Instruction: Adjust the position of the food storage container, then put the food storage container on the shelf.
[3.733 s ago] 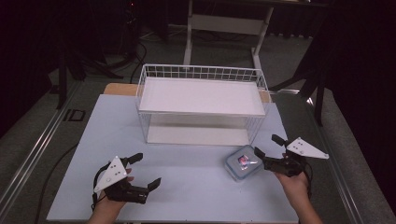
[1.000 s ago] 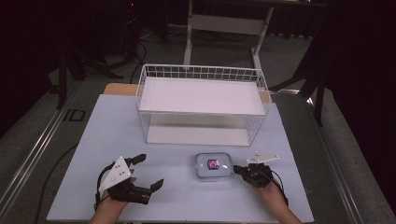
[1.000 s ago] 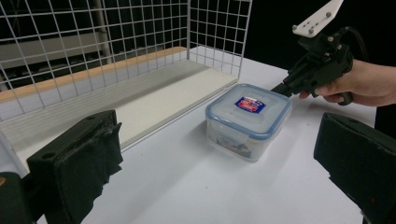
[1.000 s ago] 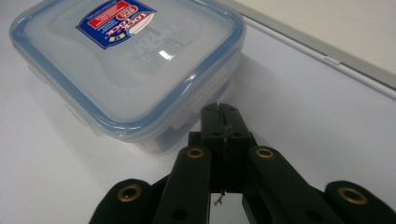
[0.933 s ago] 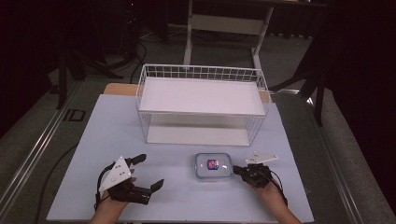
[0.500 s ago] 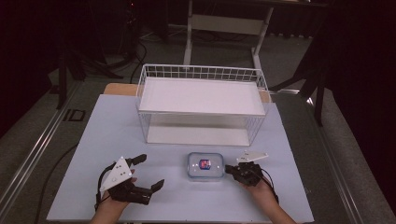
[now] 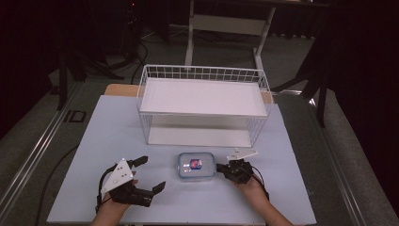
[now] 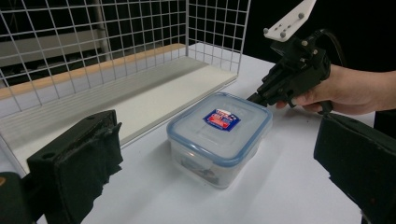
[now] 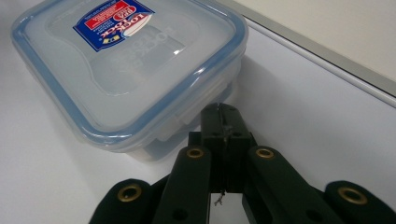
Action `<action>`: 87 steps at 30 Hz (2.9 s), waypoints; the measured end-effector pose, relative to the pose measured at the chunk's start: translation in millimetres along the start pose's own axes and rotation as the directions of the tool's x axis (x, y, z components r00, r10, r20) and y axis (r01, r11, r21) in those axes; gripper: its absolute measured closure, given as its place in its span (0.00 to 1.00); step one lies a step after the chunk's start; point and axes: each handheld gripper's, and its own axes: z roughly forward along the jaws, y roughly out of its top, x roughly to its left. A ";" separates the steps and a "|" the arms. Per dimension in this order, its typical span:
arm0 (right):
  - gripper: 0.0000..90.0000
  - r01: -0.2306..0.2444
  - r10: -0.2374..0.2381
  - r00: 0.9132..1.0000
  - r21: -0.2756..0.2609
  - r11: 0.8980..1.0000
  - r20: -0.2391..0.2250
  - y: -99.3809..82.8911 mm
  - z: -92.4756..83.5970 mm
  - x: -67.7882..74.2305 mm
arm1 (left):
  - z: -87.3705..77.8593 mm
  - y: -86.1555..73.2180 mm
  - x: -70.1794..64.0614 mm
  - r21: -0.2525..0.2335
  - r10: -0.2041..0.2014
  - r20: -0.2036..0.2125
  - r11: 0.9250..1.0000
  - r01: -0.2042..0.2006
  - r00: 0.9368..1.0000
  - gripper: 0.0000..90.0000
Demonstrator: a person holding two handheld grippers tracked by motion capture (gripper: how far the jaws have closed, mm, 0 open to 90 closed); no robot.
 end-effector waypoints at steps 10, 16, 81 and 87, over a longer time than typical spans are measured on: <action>1.00 0.019 -0.019 1.000 0.007 1.000 -0.011 3.1 4.5 5.9 | 0.1 0.0 0.0 0.001 0.002 0.003 1.000 -0.002 1.000 0.02; 0.97 0.023 -0.023 1.000 -0.029 0.999 0.020 4.1 -9.3 1.7 | -0.2 -0.1 1.0 0.001 -0.005 0.002 1.000 0.005 1.000 0.02; 0.13 -0.279 0.272 0.954 -0.045 0.959 -0.122 40.1 -28.8 14.3 | 82.9 17.0 44.1 0.373 -0.495 0.048 0.815 0.444 0.868 0.01; 0.16 -0.397 0.395 0.908 0.014 0.918 -0.143 37.1 -17.1 1.0 | 95.8 6.1 49.5 0.401 -0.558 0.019 0.764 0.505 0.830 0.01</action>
